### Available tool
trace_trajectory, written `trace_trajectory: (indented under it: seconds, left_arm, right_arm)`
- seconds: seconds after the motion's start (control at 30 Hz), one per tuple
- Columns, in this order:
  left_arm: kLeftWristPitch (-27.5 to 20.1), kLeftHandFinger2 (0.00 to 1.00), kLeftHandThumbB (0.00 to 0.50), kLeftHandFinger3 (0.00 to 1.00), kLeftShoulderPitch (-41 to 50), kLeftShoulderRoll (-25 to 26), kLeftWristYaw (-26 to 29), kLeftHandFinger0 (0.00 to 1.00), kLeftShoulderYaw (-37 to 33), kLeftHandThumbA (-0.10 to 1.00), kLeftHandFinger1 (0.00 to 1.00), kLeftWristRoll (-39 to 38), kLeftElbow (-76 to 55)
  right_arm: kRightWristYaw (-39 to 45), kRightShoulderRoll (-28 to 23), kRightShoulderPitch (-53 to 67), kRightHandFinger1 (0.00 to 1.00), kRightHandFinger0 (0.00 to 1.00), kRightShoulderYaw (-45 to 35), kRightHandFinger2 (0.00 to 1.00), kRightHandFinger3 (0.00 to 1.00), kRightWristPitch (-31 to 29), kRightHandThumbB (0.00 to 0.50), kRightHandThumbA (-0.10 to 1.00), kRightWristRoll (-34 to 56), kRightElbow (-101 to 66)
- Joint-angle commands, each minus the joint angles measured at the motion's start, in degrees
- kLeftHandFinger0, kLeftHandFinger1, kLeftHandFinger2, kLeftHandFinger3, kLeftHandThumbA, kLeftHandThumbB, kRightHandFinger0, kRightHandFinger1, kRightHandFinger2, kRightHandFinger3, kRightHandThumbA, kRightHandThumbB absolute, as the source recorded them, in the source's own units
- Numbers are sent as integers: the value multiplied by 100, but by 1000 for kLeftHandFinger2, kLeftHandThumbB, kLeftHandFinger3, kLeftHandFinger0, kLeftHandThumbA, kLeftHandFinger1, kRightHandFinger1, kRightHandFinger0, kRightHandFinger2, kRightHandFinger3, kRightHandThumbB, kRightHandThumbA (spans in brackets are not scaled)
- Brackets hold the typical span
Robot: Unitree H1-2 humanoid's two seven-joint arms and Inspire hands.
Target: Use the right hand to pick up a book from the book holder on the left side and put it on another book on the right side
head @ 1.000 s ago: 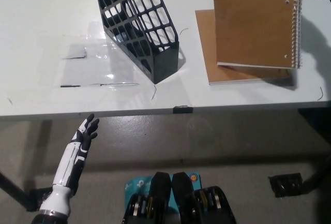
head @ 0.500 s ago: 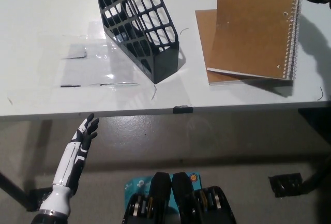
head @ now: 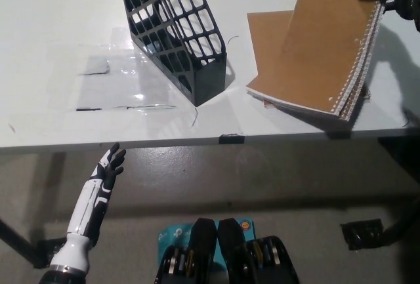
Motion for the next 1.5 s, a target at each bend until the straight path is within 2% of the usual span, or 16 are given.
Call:
trace_trajectory:
  seconds: [0.0, 0.13, 0.2, 0.27, 0.33, 0.37, 0.4, 0.43, 0.47, 0.5, 0.7, 1.1, 1.17, 1.27, 1.37, 1.47]
  left_arm:
    - [-135, 1000, 170, 1000, -116, 91, 20, 1000, 23, 1000, 1000, 5, -186]
    - [-107, 1000, 173, 1000, -131, 96, 3, 1000, 17, 1000, 1000, -7, -210]
    - [-87, 1000, 177, 1000, -151, 117, -28, 1000, 7, 1000, 1000, -18, -221]
    - [-93, 1000, 188, 1000, -170, 142, -60, 1000, 2, 1000, 1000, -41, -208]
    - [-145, 1000, 197, 1000, -184, 148, -70, 1000, -4, 1000, 1000, -61, -175]
    - [-128, 1000, 209, 1000, -192, 145, -69, 1000, -6, 1000, 1000, -62, -172]
    - [-102, 1000, 220, 1000, -195, 140, -70, 1000, -4, 1000, 1000, -75, -171]
    - [-81, 1000, 221, 1000, -195, 131, -70, 1000, -2, 1000, 1000, -92, -177]
    - [-76, 1000, 223, 1000, -188, 140, -70, 1000, -10, 1000, 1000, -68, -182]
    - [-65, 1000, 224, 1000, -184, 146, -63, 1000, -19, 1000, 1000, -31, -189]
    - [-53, 1000, 229, 1000, -186, 145, -81, 1000, -17, 1000, 1000, -78, -165]
    - [-114, 1000, 228, 1000, -172, 126, -66, 1000, -55, 1000, 1000, -30, -142]
    - [-133, 1000, 222, 1000, -193, 131, -62, 1000, -60, 1000, 1000, -20, -139]
    - [-125, 1000, 214, 1000, -287, 140, -49, 1000, -48, 1000, 1000, -10, -126]
    - [-103, 1000, 205, 1000, -593, 159, 3, 1000, -11, 1000, 1000, 35, -58]
    - [-70, 1000, 182, 1000, -962, 167, -2, 1000, 36, 1000, 1000, -45, 37]
  right_arm:
    - [102, -32, -426, 552, 86, 344, 983, 410, -664, 160, -100, -514, -110]
    - [109, 7, -426, 565, 72, 443, 983, 344, -789, 170, -100, -571, -98]
    - [95, 25, -426, 572, 82, 416, 982, 720, -813, 178, -100, -562, -87]
    - [19, 47, -404, 557, 61, 411, 950, 944, -937, 181, -100, -588, -87]
    - [-223, 70, -378, 616, 141, 375, 1000, 916, -1130, 199, -100, -619, -101]
    - [-359, 80, -357, 761, 312, 318, 1000, 1000, -1280, 229, -100, -592, -109]
    - [-369, 86, -348, 1000, 762, 261, 1000, 1000, -1400, 292, 119, -550, -121]
    - [-305, 87, -355, 1000, 778, 215, 1000, 1000, -1411, 290, 154, -516, -130]
    - [-98, 66, -351, 1000, 968, 201, 1000, 1000, -1427, 312, 292, -498, -144]
    - [70, 42, -314, 1000, 1000, 117, 1000, 1000, -1596, 329, 300, -420, -166]
    - [-219, 42, -280, 1000, 1000, 68, 1000, 1000, -2001, 383, 431, -536, -142]
    - [8, -26, -218, 1000, 1000, -127, 1000, 1000, -2204, 373, 530, -476, -141]
    - [89, -31, -221, 1000, 1000, -228, 1000, 1000, -2253, 392, 539, -409, -161]
    - [502, -48, -240, 1000, 1000, -671, 1000, 1000, -2531, 459, 692, -46, -407]
    - [1024, -142, -91, 1000, 1000, -994, 1000, 1000, -2678, 388, 803, 262, -1610]
    - [1219, -206, 549, 1000, 1000, -1290, 1000, 1000, -1751, 391, 811, 798, -4371]
